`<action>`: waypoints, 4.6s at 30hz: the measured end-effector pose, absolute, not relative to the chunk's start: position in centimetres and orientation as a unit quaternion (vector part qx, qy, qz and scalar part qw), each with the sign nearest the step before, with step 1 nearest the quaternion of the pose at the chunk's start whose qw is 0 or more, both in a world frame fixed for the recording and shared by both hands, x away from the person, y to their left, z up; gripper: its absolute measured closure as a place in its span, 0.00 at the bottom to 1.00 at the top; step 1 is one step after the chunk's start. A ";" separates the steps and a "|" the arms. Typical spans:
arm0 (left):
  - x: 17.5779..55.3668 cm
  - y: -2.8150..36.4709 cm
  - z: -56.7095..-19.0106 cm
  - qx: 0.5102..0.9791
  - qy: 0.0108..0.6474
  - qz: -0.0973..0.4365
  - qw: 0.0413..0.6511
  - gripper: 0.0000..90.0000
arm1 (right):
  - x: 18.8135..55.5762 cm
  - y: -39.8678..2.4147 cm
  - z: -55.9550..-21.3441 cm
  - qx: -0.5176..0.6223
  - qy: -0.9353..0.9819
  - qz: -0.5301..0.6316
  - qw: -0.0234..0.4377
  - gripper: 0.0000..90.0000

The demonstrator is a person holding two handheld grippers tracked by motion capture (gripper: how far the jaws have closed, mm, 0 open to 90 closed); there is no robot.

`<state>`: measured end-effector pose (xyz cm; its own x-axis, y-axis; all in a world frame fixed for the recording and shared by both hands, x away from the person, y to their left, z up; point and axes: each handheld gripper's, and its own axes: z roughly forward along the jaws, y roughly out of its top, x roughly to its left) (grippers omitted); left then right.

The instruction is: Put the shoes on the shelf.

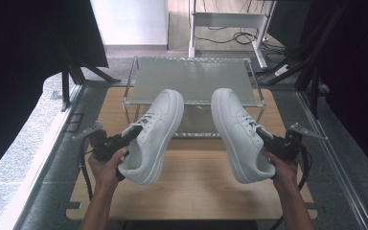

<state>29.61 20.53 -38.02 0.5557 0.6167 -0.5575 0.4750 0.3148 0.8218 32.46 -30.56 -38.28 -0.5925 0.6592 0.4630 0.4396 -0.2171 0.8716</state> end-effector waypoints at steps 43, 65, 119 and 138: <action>36.1 17.6 -30.0 0.596 0.428 0.060 0.677 0.93 | 37.7 -27.8 -29.7 0.430 0.618 0.651 0.094 0.96; 38.6 17.8 -28.4 0.588 0.441 0.078 0.674 0.93 | 40.6 -27.2 -27.8 0.468 0.599 0.641 0.111 0.96; 48.6 13.7 -27.1 0.588 0.531 0.125 0.597 0.93 | 51.1 -23.0 -26.2 0.562 0.598 0.548 0.160 0.96; 53.4 12.5 -30.3 0.589 0.584 0.121 0.545 0.89 | 54.8 -20.7 -28.8 0.597 0.613 0.491 0.163 0.92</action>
<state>53.40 12.48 -30.27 0.2884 0.8206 -0.4934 0.5561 0.2759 0.7840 54.82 -20.68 -28.82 -0.2352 0.8920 0.3861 0.5719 -0.1942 0.7970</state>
